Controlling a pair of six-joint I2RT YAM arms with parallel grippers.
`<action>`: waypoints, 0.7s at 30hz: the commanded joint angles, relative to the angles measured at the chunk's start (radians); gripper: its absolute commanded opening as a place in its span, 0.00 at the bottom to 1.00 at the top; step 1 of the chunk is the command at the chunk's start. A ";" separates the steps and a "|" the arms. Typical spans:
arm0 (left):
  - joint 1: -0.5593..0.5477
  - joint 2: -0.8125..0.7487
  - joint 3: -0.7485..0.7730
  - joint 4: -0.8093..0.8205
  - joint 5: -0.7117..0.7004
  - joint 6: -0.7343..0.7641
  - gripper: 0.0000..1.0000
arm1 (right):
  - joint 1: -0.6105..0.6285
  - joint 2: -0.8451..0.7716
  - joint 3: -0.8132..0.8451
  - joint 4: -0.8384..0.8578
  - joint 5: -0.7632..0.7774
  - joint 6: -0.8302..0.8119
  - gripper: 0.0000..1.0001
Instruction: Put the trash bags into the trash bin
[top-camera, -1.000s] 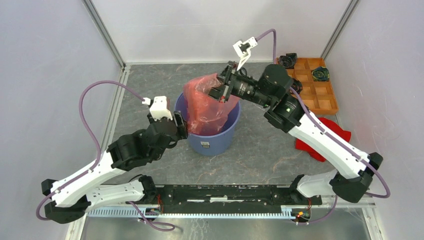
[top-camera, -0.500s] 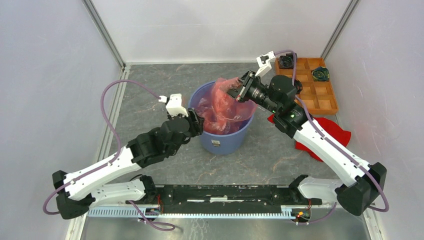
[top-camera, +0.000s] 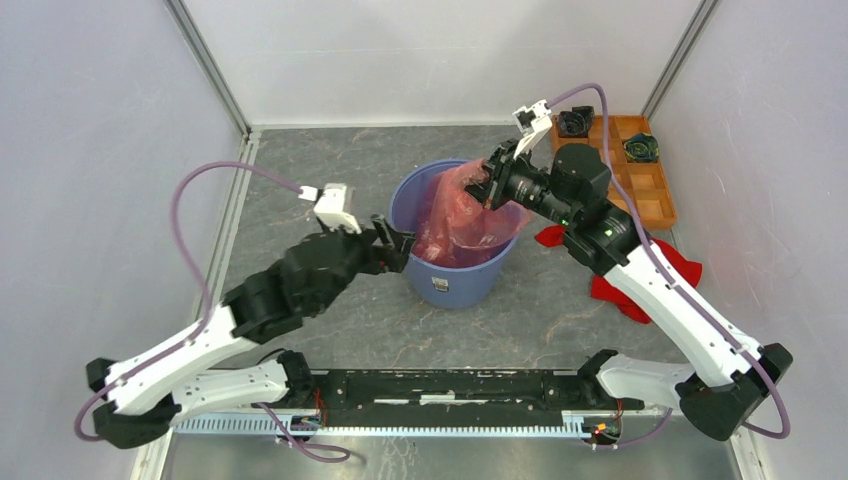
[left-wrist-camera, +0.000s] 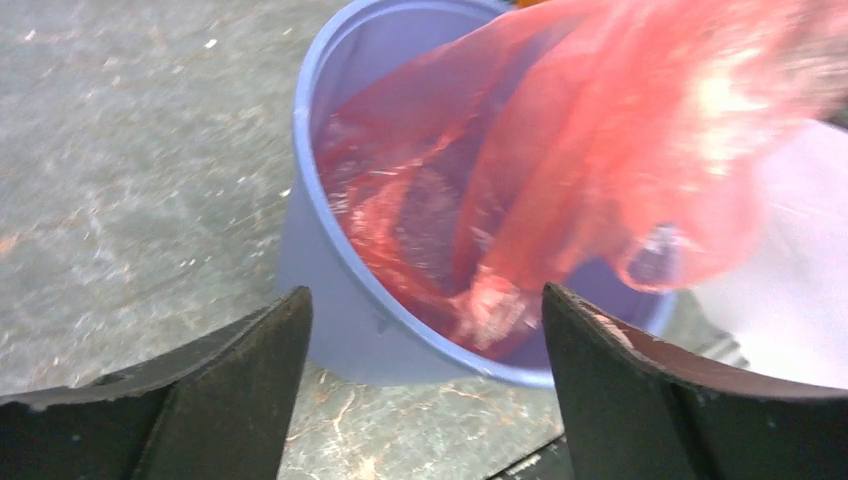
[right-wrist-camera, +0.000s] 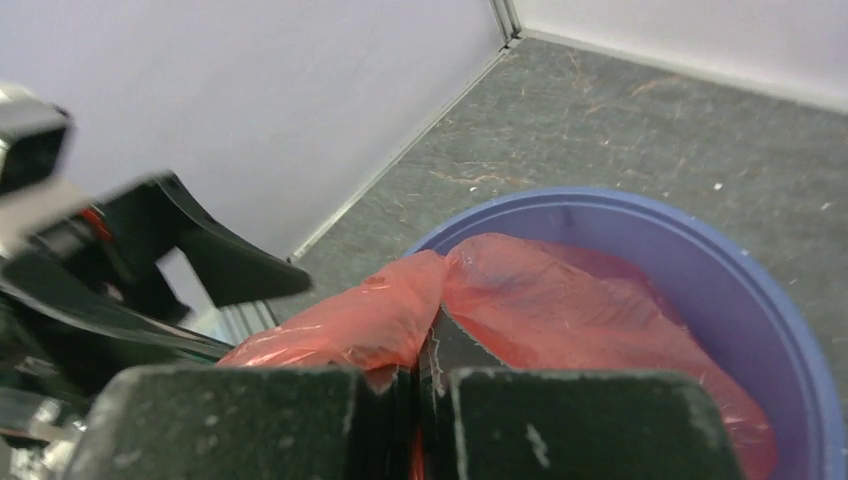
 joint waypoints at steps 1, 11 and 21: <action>-0.002 -0.050 0.120 0.049 0.272 0.127 0.99 | -0.001 -0.025 0.063 -0.064 -0.096 -0.249 0.01; -0.001 0.298 0.421 -0.017 0.464 0.205 1.00 | 0.001 0.014 0.137 -0.085 -0.204 -0.287 0.01; -0.001 0.316 0.417 -0.068 0.275 0.183 0.53 | 0.001 0.007 0.130 -0.081 -0.220 -0.280 0.01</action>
